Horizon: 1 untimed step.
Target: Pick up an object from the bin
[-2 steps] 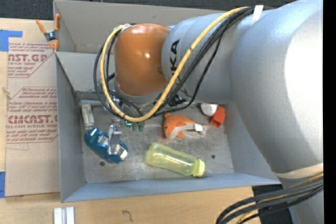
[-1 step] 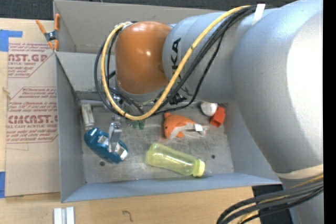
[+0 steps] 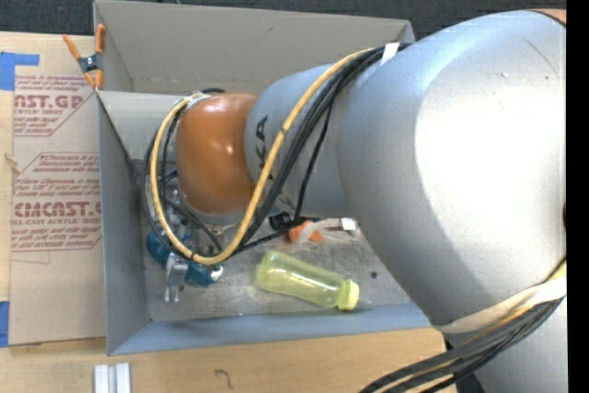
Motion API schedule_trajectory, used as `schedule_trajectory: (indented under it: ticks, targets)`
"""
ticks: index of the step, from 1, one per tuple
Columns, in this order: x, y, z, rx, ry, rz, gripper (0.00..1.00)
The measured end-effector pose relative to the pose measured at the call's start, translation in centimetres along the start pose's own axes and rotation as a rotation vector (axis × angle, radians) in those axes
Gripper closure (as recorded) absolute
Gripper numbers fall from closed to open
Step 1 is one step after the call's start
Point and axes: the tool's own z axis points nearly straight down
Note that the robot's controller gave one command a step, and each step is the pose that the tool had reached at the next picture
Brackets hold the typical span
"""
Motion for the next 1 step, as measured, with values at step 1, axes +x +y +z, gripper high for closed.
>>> schedule_trajectory:
  ticks: [1]
  targets:
    - [0.62, 0.28, -3.52, 0.006, 0.012, 0.053, 0.00]
